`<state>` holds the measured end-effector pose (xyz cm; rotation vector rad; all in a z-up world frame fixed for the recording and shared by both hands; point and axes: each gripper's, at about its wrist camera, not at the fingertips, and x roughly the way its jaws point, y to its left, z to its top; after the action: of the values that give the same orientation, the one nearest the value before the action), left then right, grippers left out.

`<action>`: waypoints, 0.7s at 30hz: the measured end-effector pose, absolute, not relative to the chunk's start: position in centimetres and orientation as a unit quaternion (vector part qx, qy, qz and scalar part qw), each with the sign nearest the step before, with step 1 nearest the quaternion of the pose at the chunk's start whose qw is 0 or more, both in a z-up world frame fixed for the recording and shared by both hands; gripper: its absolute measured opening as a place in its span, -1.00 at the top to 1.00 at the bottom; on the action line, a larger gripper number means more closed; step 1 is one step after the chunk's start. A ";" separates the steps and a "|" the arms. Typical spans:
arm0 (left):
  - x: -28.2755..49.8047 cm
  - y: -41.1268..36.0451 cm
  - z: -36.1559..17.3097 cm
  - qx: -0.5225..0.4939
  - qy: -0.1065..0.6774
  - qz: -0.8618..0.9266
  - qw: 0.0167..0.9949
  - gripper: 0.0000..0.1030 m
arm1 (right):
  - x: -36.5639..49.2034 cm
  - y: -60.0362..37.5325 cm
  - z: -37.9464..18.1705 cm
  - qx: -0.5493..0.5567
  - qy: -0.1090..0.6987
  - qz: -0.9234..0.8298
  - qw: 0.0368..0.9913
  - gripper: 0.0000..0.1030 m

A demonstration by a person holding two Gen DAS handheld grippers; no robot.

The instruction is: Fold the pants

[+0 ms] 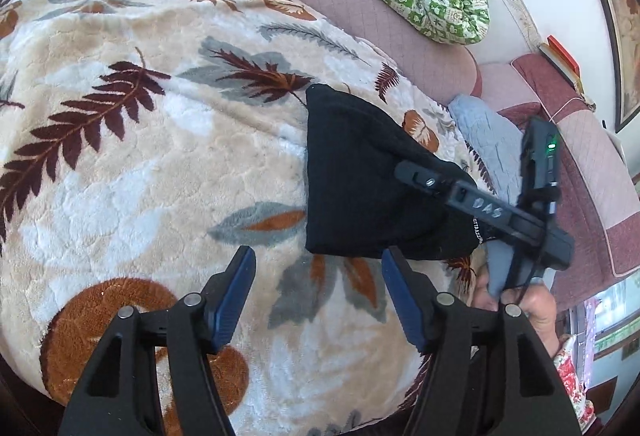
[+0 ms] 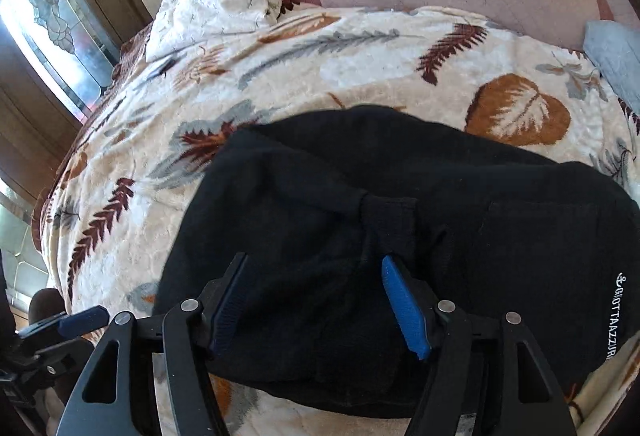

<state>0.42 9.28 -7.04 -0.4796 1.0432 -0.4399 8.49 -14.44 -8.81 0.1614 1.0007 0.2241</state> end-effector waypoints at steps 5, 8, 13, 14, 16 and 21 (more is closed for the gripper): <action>1.6 8.3 -7.7 -0.220 0.496 -0.206 0.814 -0.26 | 9.8 -13.1 -6.5 0.080 0.451 0.114 0.881 -0.40; 3.5 7.2 -7.4 -0.179 0.480 -0.183 0.839 -0.26 | 12.4 -11.1 -5.9 0.047 0.462 0.111 0.879 -0.40; 6.4 6.0 -10.1 -0.177 0.511 -0.166 0.825 -0.26 | 17.6 -8.8 -7.8 0.006 0.525 0.105 0.845 -0.40; 6.3 5.6 -10.0 -0.161 0.502 -0.165 0.834 -0.26 | 18.4 -8.2 -8.7 -0.015 0.539 0.095 0.837 -0.40; 6.0 4.5 -9.8 -0.121 0.495 -0.168 0.844 -0.26 | 19.7 -7.1 -10.5 -0.075 0.556 0.061 0.826 -0.39; 5.1 4.1 -10.2 -0.087 0.477 -0.175 0.857 -0.33 | 21.4 -7.8 -12.1 -0.086 0.554 0.022 0.828 -0.89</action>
<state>5.10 4.08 -10.23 -0.1819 1.0018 -0.3671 21.35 -7.77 -12.12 -0.1821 1.1754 0.0465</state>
